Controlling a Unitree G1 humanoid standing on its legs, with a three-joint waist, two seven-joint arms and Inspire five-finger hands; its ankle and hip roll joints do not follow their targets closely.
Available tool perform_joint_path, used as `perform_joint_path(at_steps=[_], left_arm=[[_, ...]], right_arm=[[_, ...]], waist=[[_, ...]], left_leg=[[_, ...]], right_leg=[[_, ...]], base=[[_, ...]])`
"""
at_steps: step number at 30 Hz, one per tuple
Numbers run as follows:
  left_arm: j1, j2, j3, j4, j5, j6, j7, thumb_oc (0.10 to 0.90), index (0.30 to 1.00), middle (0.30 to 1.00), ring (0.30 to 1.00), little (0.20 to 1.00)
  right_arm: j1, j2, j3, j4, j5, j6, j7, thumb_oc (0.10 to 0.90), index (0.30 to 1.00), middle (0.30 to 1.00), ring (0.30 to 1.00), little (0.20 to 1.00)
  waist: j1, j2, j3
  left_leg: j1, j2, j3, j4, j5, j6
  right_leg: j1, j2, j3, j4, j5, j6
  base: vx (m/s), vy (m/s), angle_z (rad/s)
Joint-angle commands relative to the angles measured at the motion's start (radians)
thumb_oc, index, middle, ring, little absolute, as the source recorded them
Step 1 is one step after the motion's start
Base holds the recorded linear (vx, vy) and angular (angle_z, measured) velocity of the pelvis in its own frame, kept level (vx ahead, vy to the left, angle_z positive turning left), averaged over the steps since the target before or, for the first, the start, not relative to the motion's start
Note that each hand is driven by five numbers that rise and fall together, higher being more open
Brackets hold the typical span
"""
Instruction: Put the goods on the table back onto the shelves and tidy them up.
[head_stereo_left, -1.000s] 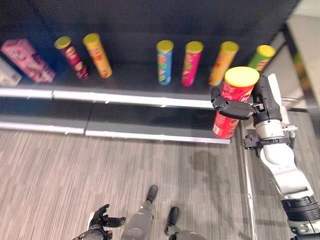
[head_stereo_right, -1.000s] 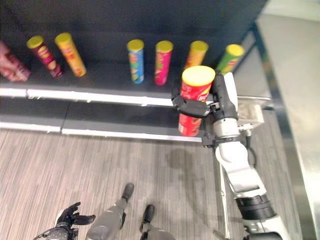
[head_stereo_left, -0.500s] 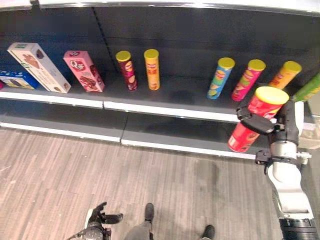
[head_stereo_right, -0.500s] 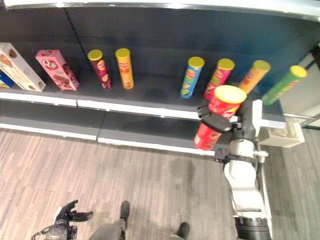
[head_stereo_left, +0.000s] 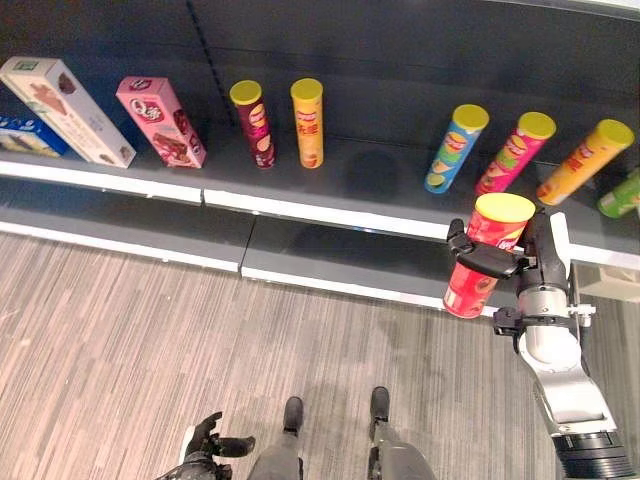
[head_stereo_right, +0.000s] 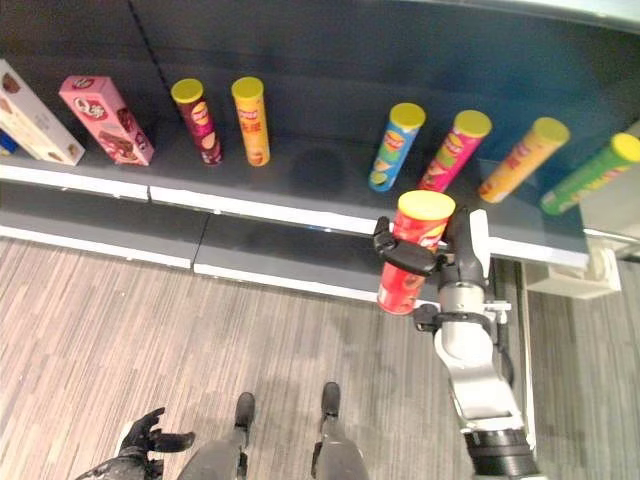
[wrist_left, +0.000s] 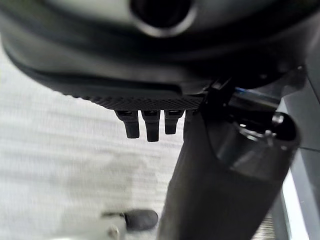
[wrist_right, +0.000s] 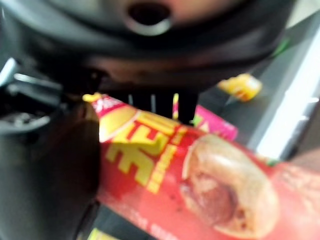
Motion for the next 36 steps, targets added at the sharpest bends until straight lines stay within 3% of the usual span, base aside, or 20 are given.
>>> perform_joint_path(at_steps=[1,3,4,6,8,9,10,11,13,14,16,18,19,21,24,27,31,34,36], left_arm=[[0.023,0.101,0.009,0.004,-0.037,-0.016,0.024,0.800,0.900,0.900,0.900,0.900],[0.029,0.087,0.004,-0.006,-0.053,-0.016,0.023,0.800,0.900,0.900,0.900,0.900],[0.029,0.073,0.003,-0.012,-0.064,-0.019,0.021,0.800,0.900,0.900,0.900,0.900],[0.027,0.075,-0.001,-0.016,-0.065,-0.019,0.018,0.800,0.900,0.900,0.900,0.900],[0.025,0.082,-0.021,-0.018,-0.049,-0.019,0.016,0.800,0.900,0.900,0.900,0.900],[0.028,0.093,-0.030,-0.021,-0.042,-0.020,0.015,0.800,0.900,0.900,0.900,0.900],[0.028,0.092,-0.030,-0.020,-0.042,-0.020,0.015,0.800,0.900,0.900,0.900,0.900],[0.033,0.089,-0.038,-0.018,-0.022,-0.017,0.011,0.800,0.900,0.900,0.900,0.900],[0.027,0.104,-0.041,-0.008,-0.004,-0.016,0.013,0.800,0.900,0.900,0.900,0.900],[0.021,0.135,-0.031,-0.010,0.007,-0.012,0.019,0.800,0.900,0.900,0.900,0.900],[0.023,0.146,-0.023,-0.010,0.010,-0.012,0.022,0.800,0.900,0.900,0.900,0.900],[0.027,0.171,-0.009,-0.008,0.017,-0.009,0.023,0.800,0.900,0.900,0.900,0.900],[0.019,0.181,0.001,-0.007,0.018,-0.007,0.029,0.800,0.900,0.900,0.900,0.900],[0.013,0.180,0.001,-0.002,0.013,-0.009,0.031,0.800,0.900,0.900,0.900,0.900],[0.003,0.173,-0.008,-0.016,0.002,-0.016,0.039,0.800,0.900,0.900,0.900,0.900],[0.013,0.156,-0.008,-0.034,0.002,-0.017,0.041,0.800,0.900,0.900,0.900,0.900],[0.029,0.131,-0.034,-0.050,0.003,-0.021,0.032,0.800,0.900,0.900,0.900,0.900],[0.034,0.123,-0.053,-0.072,-0.023,-0.027,0.031,0.800,0.900,0.900,0.900,0.900],[0.027,0.125,-0.064,-0.089,-0.036,-0.037,0.043,0.800,0.900,0.900,0.900,0.900]], right_arm=[[-0.123,-0.052,-0.052,-0.104,-0.020,-0.114,-0.034,0.400,0.300,0.300,0.300,0.300],[-0.118,-0.049,-0.050,-0.107,-0.012,-0.122,-0.037,0.400,0.300,0.300,0.300,0.300],[-0.119,-0.037,-0.048,-0.105,0.005,-0.132,-0.038,0.400,0.300,0.300,0.300,0.300],[-0.120,-0.037,-0.049,-0.098,0.011,-0.133,-0.040,0.400,0.300,0.300,0.300,0.300],[-0.122,-0.029,-0.066,-0.097,0.030,-0.137,-0.057,0.400,0.300,0.300,0.300,0.300],[-0.121,-0.031,-0.079,-0.093,0.022,-0.133,-0.078,0.400,0.300,0.300,0.300,0.300],[-0.120,-0.032,-0.079,-0.093,0.021,-0.132,-0.079,0.400,0.300,0.300,0.300,0.300],[-0.114,-0.024,-0.091,-0.103,0.003,-0.125,-0.077,0.400,0.300,0.300,0.300,0.300],[-0.119,-0.017,-0.096,-0.101,-0.014,-0.114,-0.082,0.400,0.300,0.300,0.300,0.300],[-0.145,0.000,-0.084,-0.107,-0.019,-0.108,-0.083,0.400,0.300,0.300,0.300,0.300],[-0.159,0.010,-0.078,-0.111,-0.021,-0.106,-0.084,0.400,0.300,0.300,0.300,0.300],[-0.181,0.016,-0.063,-0.110,-0.024,-0.103,-0.082,0.400,0.300,0.300,0.300,0.300],[-0.182,0.005,-0.068,-0.112,-0.039,-0.102,-0.088,0.400,0.300,0.300,0.300,0.300],[-0.185,0.002,-0.074,-0.112,-0.042,-0.101,-0.094,0.400,0.300,0.300,0.300,0.300],[-0.200,-0.005,-0.071,-0.105,-0.089,-0.102,-0.130,0.400,0.300,0.300,0.300,0.300],[-0.180,0.000,-0.086,-0.113,-0.107,-0.093,-0.138,0.400,0.300,0.300,0.300,0.300],[-0.175,0.010,-0.087,-0.099,-0.107,-0.090,-0.142,0.400,0.300,0.300,0.300,0.300],[-0.226,0.005,-0.082,-0.063,-0.119,-0.094,-0.189,0.400,0.300,0.300,0.300,0.300],[-0.318,-0.032,-0.075,-0.017,-0.191,-0.078,-0.263,0.400,0.300,0.300,0.300,0.300]], waist=[[0.013,-0.061,-0.088],[0.012,-0.055,-0.087],[0.022,-0.061,-0.072],[0.024,-0.061,-0.069],[0.037,-0.052,-0.077],[0.044,-0.033,-0.095],[0.045,-0.031,-0.096],[0.039,-0.011,-0.106],[0.039,-0.020,-0.105],[0.038,-0.028,-0.108],[0.044,-0.032,-0.110],[0.038,-0.036,-0.103],[0.020,-0.029,-0.083],[0.019,-0.026,-0.075],[0.006,-0.024,-0.047],[-0.002,-0.029,-0.035],[-0.006,-0.022,-0.033],[0.001,-0.003,-0.016],[0.020,0.029,0.005]], left_leg=[[0.043,-0.020,-0.016,0.052,-0.174,0.003],[0.019,-0.010,-0.031,0.117,-0.195,-0.009],[-0.038,-0.030,-0.050,0.239,-0.207,-0.023],[-0.062,-0.026,-0.058,0.244,-0.194,-0.028],[-0.143,0.046,-0.074,0.088,-0.084,-0.035],[-0.177,0.057,-0.087,0.006,-0.057,-0.055],[-0.177,0.058,-0.086,0.006,-0.058,-0.055],[-0.161,0.046,-0.075,0.014,-0.040,-0.054],[-0.156,0.004,-0.046,0.045,-0.062,-0.034],[-0.149,-0.032,0.004,0.072,-0.097,-0.004],[-0.143,-0.039,0.029,0.074,-0.110,0.010],[-0.121,-0.052,0.073,0.079,-0.126,0.028],[-0.122,-0.067,0.077,0.095,-0.137,0.046],[-0.120,-0.070,0.080,0.098,-0.143,0.048],[-0.116,-0.075,0.090,0.105,-0.160,0.052],[-0.114,-0.086,0.084,0.131,-0.175,0.056],[-0.104,-0.072,0.075,0.110,-0.165,0.048],[-0.115,-0.057,0.057,0.086,-0.146,0.037],[-0.136,-0.051,0.041,0.060,-0.122,0.026]], right_leg=[[-0.067,-0.096,0.008,0.064,-0.048,0.079],[-0.035,-0.090,-0.022,0.066,-0.076,0.062],[0.010,-0.095,-0.035,0.060,-0.105,0.047],[0.023,-0.099,-0.038,0.056,-0.116,0.048],[0.061,-0.113,-0.013,0.034,-0.145,0.068],[0.088,-0.129,0.010,0.020,-0.171,0.084],[0.087,-0.128,0.011,0.021,-0.171,0.083],[0.090,-0.160,0.015,0.020,-0.149,0.098],[0.082,-0.215,0.042,0.016,-0.113,0.123],[0.041,-0.256,0.071,0.027,-0.065,0.133],[0.024,-0.269,0.070,0.035,-0.047,0.136],[-0.002,-0.298,0.046,0.076,0.009,0.143],[-0.028,-0.259,0.094,0.125,-0.009,0.124],[-0.038,-0.242,0.101,0.125,-0.022,0.122],[-0.104,-0.189,0.052,0.059,-0.025,0.119],[-0.097,-0.185,0.083,0.045,-0.015,0.121],[-0.093,-0.178,0.074,0.035,-0.008,0.118],[-0.105,-0.173,0.059,0.043,-0.025,0.109],[-0.126,-0.171,0.049,0.055,-0.041,0.103]], base=[[0.16,-0.305,0.59],[0.15,-0.220,0.87],[0.12,-0.105,0.79],[0.13,0.044,0.43],[0.36,0.364,0.29],[0.34,0.387,0.41],[0.33,0.522,0.22],[0.17,0.396,-0.28],[0.20,0.569,-0.76],[0.13,0.459,-0.56],[0.08,0.295,-0.44],[0.07,0.310,-0.76],[0.03,0.242,-0.53],[-0.01,0.097,-0.13],[0.02,-0.024,-0.03],[0.06,-0.039,0.00],[0.06,-0.098,0.16],[0.02,-0.102,0.02],[0.00,-0.093,0.18]])
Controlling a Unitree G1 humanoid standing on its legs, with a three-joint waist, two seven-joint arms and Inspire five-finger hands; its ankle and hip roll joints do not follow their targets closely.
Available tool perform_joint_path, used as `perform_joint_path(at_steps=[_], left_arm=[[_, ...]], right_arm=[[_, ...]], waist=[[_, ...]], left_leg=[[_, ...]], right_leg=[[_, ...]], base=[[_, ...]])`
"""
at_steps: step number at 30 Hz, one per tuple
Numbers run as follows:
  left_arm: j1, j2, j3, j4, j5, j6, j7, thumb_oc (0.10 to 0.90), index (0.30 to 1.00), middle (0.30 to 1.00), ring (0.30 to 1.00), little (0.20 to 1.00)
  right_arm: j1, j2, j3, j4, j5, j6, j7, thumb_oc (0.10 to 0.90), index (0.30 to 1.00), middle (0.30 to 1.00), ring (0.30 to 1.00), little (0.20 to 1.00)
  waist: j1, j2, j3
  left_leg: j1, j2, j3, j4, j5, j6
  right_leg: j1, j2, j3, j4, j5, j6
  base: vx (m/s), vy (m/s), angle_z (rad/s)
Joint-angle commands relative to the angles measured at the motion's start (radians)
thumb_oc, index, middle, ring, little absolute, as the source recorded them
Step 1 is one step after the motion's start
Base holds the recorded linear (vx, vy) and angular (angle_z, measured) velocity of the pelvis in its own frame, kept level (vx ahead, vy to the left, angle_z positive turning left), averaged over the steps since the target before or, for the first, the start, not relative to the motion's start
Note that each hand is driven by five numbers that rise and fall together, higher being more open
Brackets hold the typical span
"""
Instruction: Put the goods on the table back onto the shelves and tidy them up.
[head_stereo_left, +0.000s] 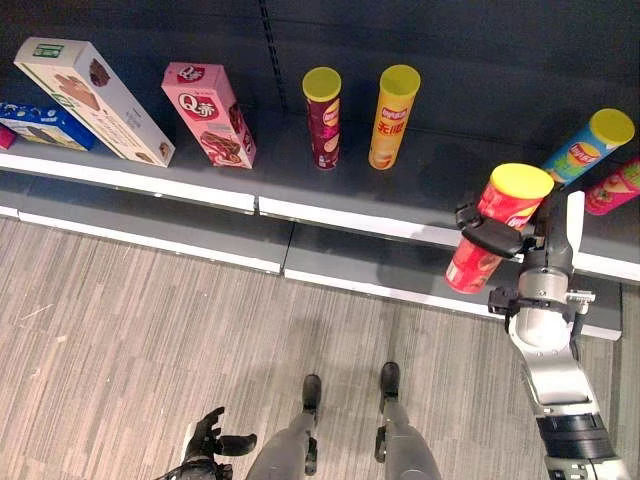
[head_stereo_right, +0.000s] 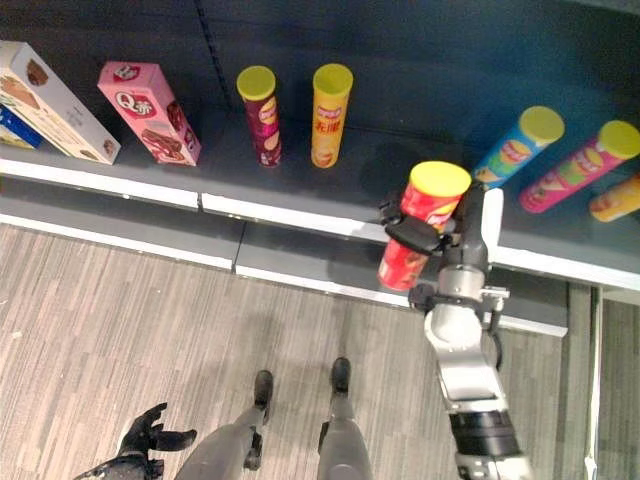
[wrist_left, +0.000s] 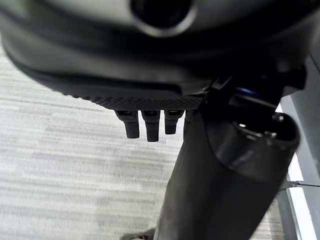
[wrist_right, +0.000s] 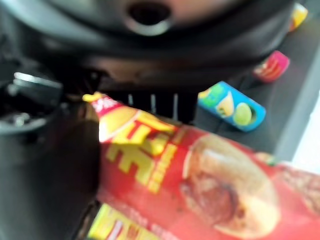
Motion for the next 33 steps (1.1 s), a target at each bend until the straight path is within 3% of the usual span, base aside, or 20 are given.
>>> perform_joint_path(at_steps=[1,13,16,27,33], left_arm=[[-0.002,0.100,-0.006,0.004,-0.015,-0.036,0.033,0.800,0.900,0.900,0.900,0.900],[-0.028,0.095,-0.076,-0.028,-0.007,-0.066,0.061,0.800,0.900,0.900,0.900,0.900],[-0.029,0.095,-0.087,-0.039,-0.008,-0.070,0.062,0.800,0.900,0.900,0.900,0.900],[0.004,0.113,-0.068,-0.094,-0.064,-0.109,0.061,0.800,0.900,0.900,0.900,0.900],[-0.006,0.115,-0.065,-0.114,-0.083,-0.121,0.071,0.800,0.900,0.900,0.900,0.900]], right_arm=[[-0.197,-0.102,-0.066,-0.065,-0.157,-0.072,-0.152,0.400,0.300,0.300,0.300,0.300],[-0.428,-0.229,-0.063,0.080,-0.265,-0.027,-0.363,0.400,0.300,0.300,0.300,0.300],[-0.452,-0.237,-0.078,0.087,-0.258,-0.028,-0.389,0.400,0.300,0.300,0.300,0.300],[-0.672,-0.413,-0.031,0.231,-0.141,-0.058,-0.455,0.400,0.300,0.300,0.300,0.300],[-0.701,-0.428,-0.016,0.235,-0.144,-0.054,-0.471,0.400,0.300,0.300,0.300,0.300]], waist=[[0.049,0.003,-0.042],[0.080,0.094,-0.004],[0.084,0.110,-0.002],[0.124,0.192,0.016],[0.127,0.205,0.023]], left_leg=[[-0.035,0.070,-0.021,0.039,-0.105,-0.066],[-0.082,0.060,-0.034,-0.006,-0.066,-0.090],[-0.094,0.058,-0.037,-0.007,-0.063,-0.094],[-0.184,0.028,-0.059,-0.007,-0.041,-0.104],[-0.204,0.026,-0.069,-0.007,-0.029,-0.111]], right_leg=[[-0.006,-0.091,0.015,0.059,-0.088,0.082],[-0.056,-0.097,0.012,0.055,-0.097,0.086],[-0.065,-0.097,0.014,0.052,-0.096,0.087],[-0.160,-0.113,0.028,0.072,-0.099,0.096],[-0.183,-0.111,0.025,0.092,-0.110,0.093]], base=[[0.01,-0.048,0.25],[0.02,-0.012,0.08],[0.02,-0.010,0.00],[0.02,-0.004,0.00],[0.01,-0.024,0.05]])
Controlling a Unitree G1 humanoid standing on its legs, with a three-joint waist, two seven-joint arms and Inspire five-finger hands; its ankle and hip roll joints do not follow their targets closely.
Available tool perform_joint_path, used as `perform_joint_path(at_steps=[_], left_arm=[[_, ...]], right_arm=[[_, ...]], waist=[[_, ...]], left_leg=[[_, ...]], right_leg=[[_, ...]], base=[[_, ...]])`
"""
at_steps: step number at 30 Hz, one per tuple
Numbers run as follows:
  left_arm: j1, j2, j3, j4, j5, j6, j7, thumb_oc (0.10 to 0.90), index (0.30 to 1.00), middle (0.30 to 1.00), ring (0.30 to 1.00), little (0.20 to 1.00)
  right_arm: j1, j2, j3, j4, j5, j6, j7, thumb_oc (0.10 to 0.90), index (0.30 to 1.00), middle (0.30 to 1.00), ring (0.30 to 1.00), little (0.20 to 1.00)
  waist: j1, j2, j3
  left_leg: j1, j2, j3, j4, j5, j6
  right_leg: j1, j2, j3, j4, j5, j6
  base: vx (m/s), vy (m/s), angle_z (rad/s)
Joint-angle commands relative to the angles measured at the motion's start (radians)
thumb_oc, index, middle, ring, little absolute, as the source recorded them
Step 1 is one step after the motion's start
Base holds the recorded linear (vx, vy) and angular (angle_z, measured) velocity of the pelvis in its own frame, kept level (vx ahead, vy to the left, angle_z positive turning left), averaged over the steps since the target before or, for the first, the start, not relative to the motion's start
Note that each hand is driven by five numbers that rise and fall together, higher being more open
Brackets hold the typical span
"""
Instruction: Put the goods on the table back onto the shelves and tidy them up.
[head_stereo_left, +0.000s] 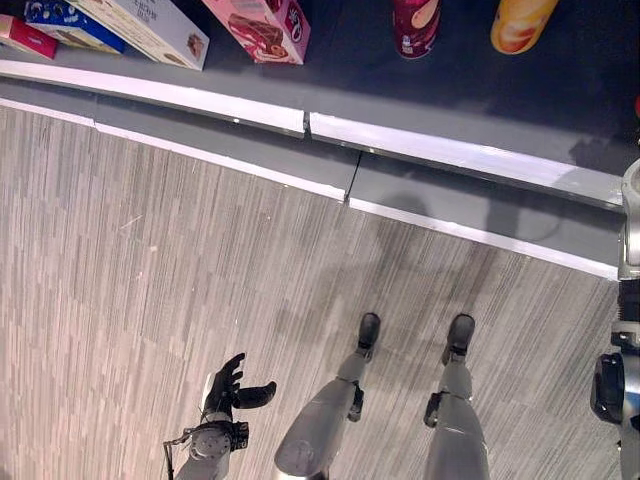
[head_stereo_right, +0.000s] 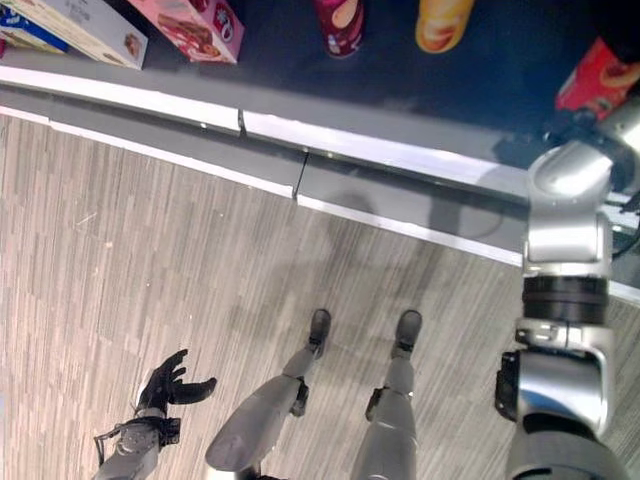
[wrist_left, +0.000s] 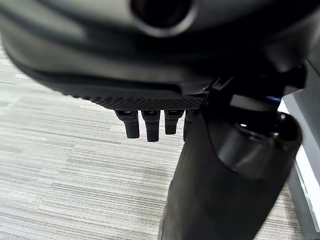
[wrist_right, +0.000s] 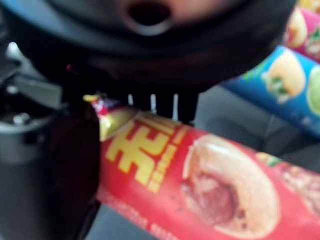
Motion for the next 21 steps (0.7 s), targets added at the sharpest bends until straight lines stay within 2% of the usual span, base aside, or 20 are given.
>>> perform_joint_path(at_steps=[1,13,21], left_arm=[[0.060,0.096,-0.004,-0.017,-0.032,-0.033,0.063,0.800,0.900,0.900,0.900,0.900],[0.045,0.113,0.000,-0.010,-0.018,-0.041,0.070,0.800,0.900,0.900,0.900,0.900],[0.044,0.114,-0.010,-0.019,-0.011,-0.047,0.065,0.800,0.900,0.900,0.900,0.900]], right_arm=[[-0.124,-0.153,0.049,-0.102,-0.026,-0.089,-0.081,0.400,0.300,0.300,0.300,0.300],[-0.135,-0.169,0.028,-0.063,-0.021,-0.080,-0.123,0.400,0.300,0.300,0.300,0.300],[-0.151,-0.193,0.049,-0.011,-0.015,-0.068,-0.132,0.400,0.300,0.300,0.300,0.300]], waist=[[-0.014,0.020,-0.075],[-0.010,0.066,-0.071],[-0.009,0.081,-0.070]], left_leg=[[-0.024,0.053,-0.027,0.002,-0.056,-0.081],[-0.064,0.044,-0.024,0.002,-0.039,-0.107],[-0.075,0.045,-0.016,0.002,-0.037,-0.113]], right_leg=[[-0.019,-0.082,0.048,0.098,-0.098,0.087],[-0.058,-0.094,0.031,0.124,-0.108,0.091],[-0.076,-0.100,0.033,0.131,-0.109,0.092]], base=[[0.00,-0.012,0.08],[0.00,-0.015,0.03],[0.00,0.000,0.00]])
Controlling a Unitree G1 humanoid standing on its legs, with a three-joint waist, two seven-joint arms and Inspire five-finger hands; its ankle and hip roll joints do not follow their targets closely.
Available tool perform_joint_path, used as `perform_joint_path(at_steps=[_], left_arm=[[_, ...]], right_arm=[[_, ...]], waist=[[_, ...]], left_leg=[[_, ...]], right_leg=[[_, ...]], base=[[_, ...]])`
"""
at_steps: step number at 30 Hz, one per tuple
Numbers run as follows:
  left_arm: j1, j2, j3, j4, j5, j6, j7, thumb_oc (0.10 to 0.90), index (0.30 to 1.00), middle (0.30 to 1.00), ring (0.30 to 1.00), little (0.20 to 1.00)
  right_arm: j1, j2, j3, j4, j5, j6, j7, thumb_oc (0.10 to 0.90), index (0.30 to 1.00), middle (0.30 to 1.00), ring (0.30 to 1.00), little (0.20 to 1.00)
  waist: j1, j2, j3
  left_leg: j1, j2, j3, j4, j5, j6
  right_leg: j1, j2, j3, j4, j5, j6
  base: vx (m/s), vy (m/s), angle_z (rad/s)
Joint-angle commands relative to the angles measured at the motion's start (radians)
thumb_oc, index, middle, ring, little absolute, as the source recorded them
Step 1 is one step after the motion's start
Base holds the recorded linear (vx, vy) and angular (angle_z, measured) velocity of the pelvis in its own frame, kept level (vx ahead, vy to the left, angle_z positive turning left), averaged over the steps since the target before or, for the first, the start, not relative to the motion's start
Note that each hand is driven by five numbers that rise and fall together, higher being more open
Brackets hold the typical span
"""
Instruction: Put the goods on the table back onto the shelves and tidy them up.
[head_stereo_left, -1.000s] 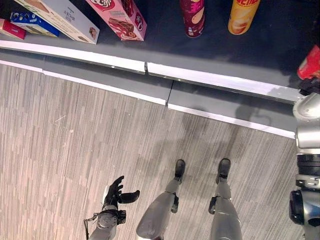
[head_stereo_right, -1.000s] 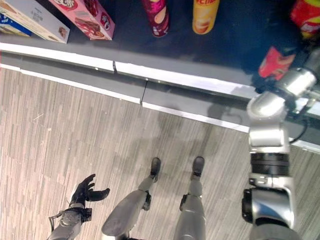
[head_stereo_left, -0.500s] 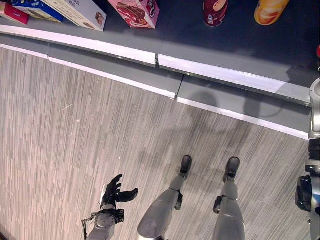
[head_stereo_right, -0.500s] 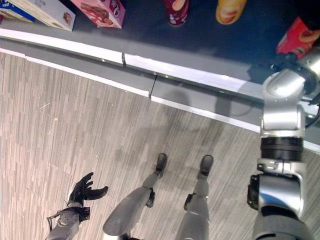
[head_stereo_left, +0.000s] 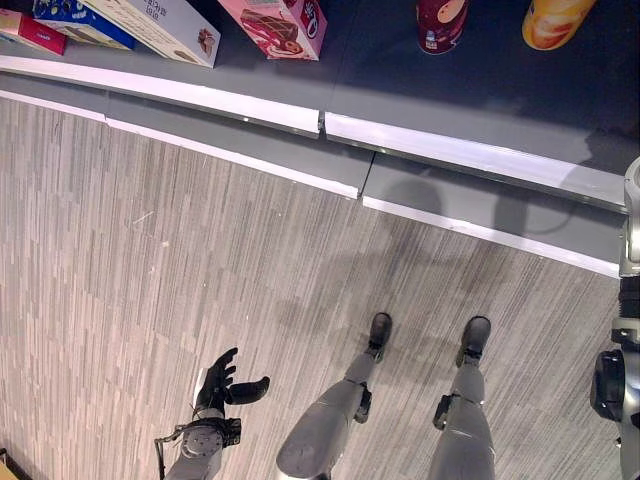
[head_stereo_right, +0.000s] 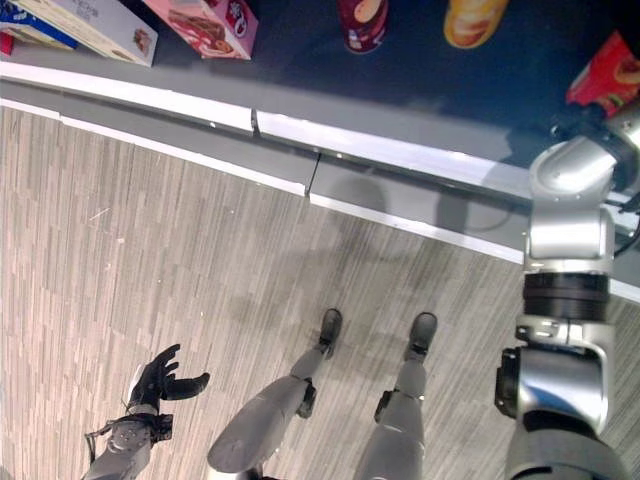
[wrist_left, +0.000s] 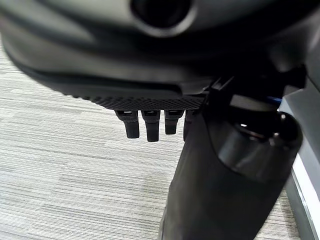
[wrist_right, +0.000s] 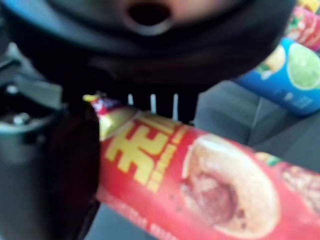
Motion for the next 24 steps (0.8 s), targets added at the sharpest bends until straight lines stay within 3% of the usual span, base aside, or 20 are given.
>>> perform_joint_path(at_steps=[1,13,14,15,16,24], left_arm=[[0.043,0.071,-0.013,-0.006,0.005,-0.027,0.065,0.800,0.900,0.900,0.900,0.900],[0.037,0.075,-0.021,-0.007,0.011,-0.025,0.071,0.800,0.900,0.900,0.900,0.900],[0.035,0.077,-0.021,-0.004,0.012,-0.024,0.071,0.800,0.900,0.900,0.900,0.900],[0.034,0.078,-0.019,-0.001,0.012,-0.023,0.072,0.800,0.900,0.900,0.900,0.900],[0.033,0.078,-0.019,0.001,0.011,-0.023,0.072,0.800,0.900,0.900,0.900,0.900],[0.033,0.079,-0.015,0.004,0.021,-0.018,0.077,0.800,0.900,0.900,0.900,0.900]], right_arm=[[-0.135,-0.195,0.068,-0.027,-0.021,-0.069,-0.065,0.400,0.300,0.300,0.300,0.300],[-0.134,-0.198,0.074,-0.016,-0.017,-0.060,-0.082,0.400,0.300,0.300,0.300,0.300],[-0.133,-0.194,0.074,-0.018,-0.016,-0.062,-0.082,0.447,0.371,0.371,0.371,0.371],[-0.133,-0.191,0.073,-0.018,-0.014,-0.061,-0.081,0.729,0.794,0.794,0.794,0.794],[-0.133,-0.189,0.072,-0.017,-0.013,-0.062,-0.080,0.800,0.900,0.900,0.900,0.900],[-0.122,-0.165,0.067,-0.041,-0.022,-0.056,-0.089,0.800,0.900,0.900,0.900,0.900]], waist=[[-0.005,0.065,-0.058],[-0.019,0.064,-0.053],[-0.019,0.063,-0.053],[-0.020,0.062,-0.053],[-0.020,0.060,-0.052],[-0.027,0.047,-0.055]], left_leg=[[-0.058,0.087,0.000,0.002,-0.044,-0.105],[-0.054,0.093,0.017,0.002,-0.049,-0.106],[-0.053,0.093,0.018,0.002,-0.049,-0.106],[-0.052,0.094,0.018,0.002,-0.049,-0.106],[-0.052,0.094,0.018,0.002,-0.049,-0.105],[-0.037,0.097,0.026,0.002,-0.055,-0.103]], right_leg=[[-0.068,-0.054,0.037,0.133,-0.098,0.076],[-0.078,-0.048,0.050,0.140,-0.107,0.074],[-0.077,-0.048,0.051,0.140,-0.107,0.073],[-0.078,-0.047,0.051,0.141,-0.107,0.073],[-0.077,-0.047,0.052,0.141,-0.106,0.073],[-0.066,-0.047,0.054,0.134,-0.104,0.073]], base=[[0.00,0.000,0.00],[0.00,0.000,0.00],[0.00,0.000,0.00],[0.00,0.000,0.00],[0.00,0.000,0.00],[0.00,0.004,0.00]])
